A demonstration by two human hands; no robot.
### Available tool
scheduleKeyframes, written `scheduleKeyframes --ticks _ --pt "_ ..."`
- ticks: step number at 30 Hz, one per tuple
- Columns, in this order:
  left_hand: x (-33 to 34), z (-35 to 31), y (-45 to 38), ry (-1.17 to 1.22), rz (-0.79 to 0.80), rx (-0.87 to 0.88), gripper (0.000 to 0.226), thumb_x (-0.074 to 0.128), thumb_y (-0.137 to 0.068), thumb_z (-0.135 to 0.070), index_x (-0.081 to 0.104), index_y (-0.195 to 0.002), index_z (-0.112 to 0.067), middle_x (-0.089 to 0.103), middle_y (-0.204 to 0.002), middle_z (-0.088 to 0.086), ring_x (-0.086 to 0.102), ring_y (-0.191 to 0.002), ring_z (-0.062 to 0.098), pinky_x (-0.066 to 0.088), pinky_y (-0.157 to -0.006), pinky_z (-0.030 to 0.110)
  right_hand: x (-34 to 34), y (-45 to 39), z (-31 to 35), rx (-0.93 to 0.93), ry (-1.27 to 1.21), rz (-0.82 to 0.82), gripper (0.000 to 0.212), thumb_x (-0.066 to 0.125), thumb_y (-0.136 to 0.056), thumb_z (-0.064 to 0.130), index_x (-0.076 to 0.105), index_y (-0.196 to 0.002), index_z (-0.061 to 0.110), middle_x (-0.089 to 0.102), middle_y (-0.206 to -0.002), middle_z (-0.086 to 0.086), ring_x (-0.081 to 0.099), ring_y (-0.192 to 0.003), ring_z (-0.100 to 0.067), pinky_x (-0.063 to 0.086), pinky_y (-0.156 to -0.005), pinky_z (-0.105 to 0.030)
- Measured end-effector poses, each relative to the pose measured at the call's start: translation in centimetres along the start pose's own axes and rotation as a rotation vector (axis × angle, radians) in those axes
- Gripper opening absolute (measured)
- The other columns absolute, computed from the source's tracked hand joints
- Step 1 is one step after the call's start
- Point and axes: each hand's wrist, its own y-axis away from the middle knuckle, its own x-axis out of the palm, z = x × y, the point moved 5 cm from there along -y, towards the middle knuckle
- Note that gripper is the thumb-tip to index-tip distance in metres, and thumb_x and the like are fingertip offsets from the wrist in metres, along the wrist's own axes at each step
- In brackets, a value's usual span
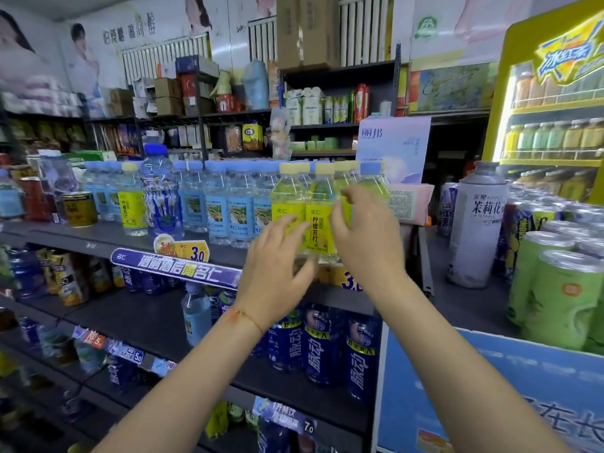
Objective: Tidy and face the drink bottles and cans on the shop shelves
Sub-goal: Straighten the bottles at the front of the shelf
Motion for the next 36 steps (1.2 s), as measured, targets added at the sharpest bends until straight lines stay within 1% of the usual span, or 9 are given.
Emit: scheduleKeyframes --ticks 2,4,7,9,15,28,31,34,36 --pt "0.4 -1.7 -0.2 -0.087 0.054 0.076 0.054 0.038 -0.093 -0.047 0.052 -0.137 -0.019 0.049 -0.140 0.002 0.040 -0.134 0.022 0.031 -0.111 0.042 -2.6 -0.2 -0.9 0.015 -0.039 -0.133 0.018 0.051 -0.097 0.019 0.060 -0.108 0.008 0.063 -0.103 -0.006 0.054 -0.084 -0.023 0.035 -0.065 -0.033" --pt "1.2 -2.5 -0.6 -0.155 0.143 0.066 0.053 0.038 -0.096 -0.049 0.052 -0.138 -0.018 0.049 -0.137 0.002 0.042 -0.130 0.021 0.028 -0.109 0.039 -3.4 -1.0 -3.4 0.146 0.009 -0.093 0.023 0.053 -0.096 0.023 0.055 -0.115 0.010 0.057 -0.109 -0.005 0.050 -0.085 -0.021 0.029 -0.065 -0.031" --pt "2.3 -2.8 -1.1 -0.201 0.232 0.024 0.058 0.037 -0.099 -0.054 0.042 -0.145 -0.019 0.043 -0.142 0.002 0.038 -0.133 0.020 0.024 -0.111 0.037 -1.6 -2.4 -7.3 0.358 -0.072 0.197 0.052 0.068 -0.090 0.037 0.045 -0.126 0.007 0.054 -0.121 -0.010 0.056 -0.104 -0.027 0.047 -0.080 -0.038" --pt "2.7 -2.9 -1.5 -0.187 0.269 0.008 0.063 0.034 -0.098 -0.059 0.039 -0.147 -0.020 0.042 -0.141 0.002 0.038 -0.132 0.019 0.028 -0.110 0.039 0.4 -2.6 -9.0 0.455 -0.204 0.392 0.059 0.076 -0.082 0.043 0.047 -0.121 0.009 0.062 -0.116 -0.007 0.062 -0.103 -0.025 0.053 -0.084 -0.039" --pt "3.8 -3.4 -3.1 -0.176 0.416 -0.087 0.077 0.030 -0.091 -0.071 0.038 -0.147 -0.018 0.043 -0.133 0.005 0.048 -0.120 0.022 0.047 -0.096 0.043 2.2 -2.7 -10.7 0.422 -0.207 0.481 0.062 0.082 -0.071 0.052 0.057 -0.115 0.016 0.067 -0.106 0.000 0.066 -0.092 -0.017 0.058 -0.080 -0.038" --pt "5.4 -3.8 -5.8 -0.098 0.626 -0.198 0.101 0.036 -0.076 -0.085 0.032 -0.150 -0.016 0.033 -0.145 0.004 0.040 -0.134 0.023 0.040 -0.108 0.042 2.0 -2.4 -10.9 0.416 -0.214 0.560 0.064 0.084 -0.075 0.037 0.048 -0.121 0.012 0.064 -0.112 -0.003 0.062 -0.096 -0.019 0.050 -0.073 -0.032" --pt "4.1 -4.1 -5.4 -0.034 0.556 -0.164 0.104 0.033 -0.073 -0.082 0.029 -0.152 -0.014 0.032 -0.153 0.006 0.036 -0.139 0.022 0.035 -0.110 0.035 1.4 -2.1 -10.4 0.393 -0.216 0.508 0.062 0.085 -0.074 0.039 0.049 -0.117 0.012 0.063 -0.110 -0.003 0.060 -0.092 -0.019 0.046 -0.067 -0.031" --pt "1.8 -4.0 -4.9 0.113 0.304 -0.085 0.079 0.054 -0.088 -0.061 0.036 -0.149 -0.015 0.043 -0.145 0.003 0.042 -0.131 0.015 0.034 -0.102 0.025 0.6 -1.8 -8.5 0.308 -0.243 0.422 0.064 0.085 -0.073 0.037 0.048 -0.121 0.015 0.061 -0.102 0.004 0.058 -0.088 -0.016 0.040 -0.061 -0.026" --pt "0.2 -3.2 -3.9 0.222 0.178 -0.092 0.072 0.066 -0.088 -0.047 0.038 -0.147 -0.017 0.048 -0.133 -0.002 0.046 -0.118 0.008 0.037 -0.096 0.022 -0.1 -1.6 -6.3 0.238 -0.314 0.352 0.066 0.087 -0.071 0.037 0.049 -0.122 0.019 0.060 -0.095 0.012 0.060 -0.082 -0.008 0.040 -0.058 -0.014"
